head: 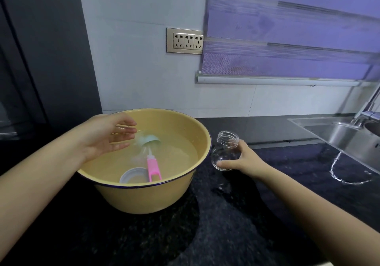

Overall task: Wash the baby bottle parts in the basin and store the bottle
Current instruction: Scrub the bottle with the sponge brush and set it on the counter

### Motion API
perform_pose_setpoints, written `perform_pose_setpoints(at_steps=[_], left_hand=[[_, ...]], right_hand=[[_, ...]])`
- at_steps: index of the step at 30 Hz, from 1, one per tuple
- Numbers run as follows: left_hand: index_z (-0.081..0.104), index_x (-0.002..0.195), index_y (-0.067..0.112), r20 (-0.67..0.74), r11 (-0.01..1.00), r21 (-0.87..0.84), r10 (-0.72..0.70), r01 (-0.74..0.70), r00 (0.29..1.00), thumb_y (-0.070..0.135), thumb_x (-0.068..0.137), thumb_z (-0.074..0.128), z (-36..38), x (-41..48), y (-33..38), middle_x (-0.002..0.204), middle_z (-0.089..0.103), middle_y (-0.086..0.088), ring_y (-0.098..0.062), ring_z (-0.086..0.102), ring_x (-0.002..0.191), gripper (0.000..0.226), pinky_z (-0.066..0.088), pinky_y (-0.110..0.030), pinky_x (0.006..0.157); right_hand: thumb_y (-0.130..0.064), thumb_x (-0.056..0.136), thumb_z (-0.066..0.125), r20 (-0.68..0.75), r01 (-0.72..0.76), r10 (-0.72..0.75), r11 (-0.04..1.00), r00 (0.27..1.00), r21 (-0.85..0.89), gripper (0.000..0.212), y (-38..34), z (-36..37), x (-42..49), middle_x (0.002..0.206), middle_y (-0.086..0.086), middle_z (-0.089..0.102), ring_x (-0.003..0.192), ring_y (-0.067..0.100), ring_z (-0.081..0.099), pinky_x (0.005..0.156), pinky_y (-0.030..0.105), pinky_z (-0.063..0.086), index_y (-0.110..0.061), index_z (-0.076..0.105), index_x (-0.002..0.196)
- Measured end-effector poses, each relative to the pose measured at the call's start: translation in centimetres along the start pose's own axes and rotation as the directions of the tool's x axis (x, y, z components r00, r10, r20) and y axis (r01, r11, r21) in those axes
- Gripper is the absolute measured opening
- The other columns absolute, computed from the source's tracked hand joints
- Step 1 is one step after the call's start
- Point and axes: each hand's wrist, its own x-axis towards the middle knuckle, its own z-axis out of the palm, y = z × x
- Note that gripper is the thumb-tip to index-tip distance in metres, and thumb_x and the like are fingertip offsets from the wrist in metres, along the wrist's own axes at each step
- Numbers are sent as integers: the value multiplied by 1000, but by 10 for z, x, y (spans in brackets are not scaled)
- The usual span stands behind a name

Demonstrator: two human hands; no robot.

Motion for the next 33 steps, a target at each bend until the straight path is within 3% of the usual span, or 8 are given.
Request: perform_pose_setpoints(at_steps=[4,9,14,19,22,25,29,33], left_hand=[[64,86,10,-4,1000,21,11,-11,1000,14,85,63,2,-2,0,96,68,-13,-18,63,78,5,52,-30,74],[66,93,8,89,984,176,20,-35,996,16,88,62,5,-3,3,99,71,-14,-19,64,77,10,53,-30,73],[63,100,13,214,781,604,31,-157,976,26,91,59,8,-1,12,97,69,-1,-13,65,84,16,51,-26,75],[65,95,22,282,402,886,-73,-231,956,36,85,65,2,7,15,90,66,6,-8,61,76,17,50,-22,68],[63,102,21,247,201,953,-90,-225,965,40,86,62,4,15,8,97,66,-1,-13,57,75,24,49,-24,66],[59,109,19,218,156,969,-155,-194,964,44,88,57,12,21,2,88,57,3,-13,53,72,33,47,-22,60],[55,103,20,247,112,968,-237,-226,940,42,90,53,23,31,-5,83,52,6,-13,52,73,25,46,-25,63],[50,93,19,297,-84,938,-302,-336,906,32,91,53,28,38,-14,87,53,1,-22,52,83,13,49,-34,78]], right_hand=[[-37,66,83,-107,69,-64,997,992,40,102,-31,-10,-4,146,-5,35,134,9,35,111,32,30,-22,24,148],[-36,84,65,-87,323,-333,940,939,-106,43,-93,-7,-17,133,-16,49,121,-3,41,97,19,29,-34,53,126],[-26,86,65,217,463,-420,859,881,-219,13,-140,26,-22,102,-20,66,90,-5,59,84,17,44,-32,70,95],[-31,85,65,522,534,-301,754,798,-382,15,-166,64,-16,73,-10,62,71,6,56,71,22,44,-30,72,98],[-52,87,55,592,500,-138,701,794,-508,31,-173,83,-12,78,-8,65,70,7,59,69,20,45,-33,68,108],[-59,87,50,629,455,11,680,777,-575,41,-177,95,-8,87,2,68,70,13,61,71,26,49,-29,62,113],[-46,86,62,618,437,67,649,783,-623,36,-182,99,-2,78,-2,65,69,15,60,57,23,46,-18,62,108],[-26,83,64,588,450,167,492,791,-746,33,-179,106,3,97,5,72,61,13,58,51,21,47,-11,65,113]])
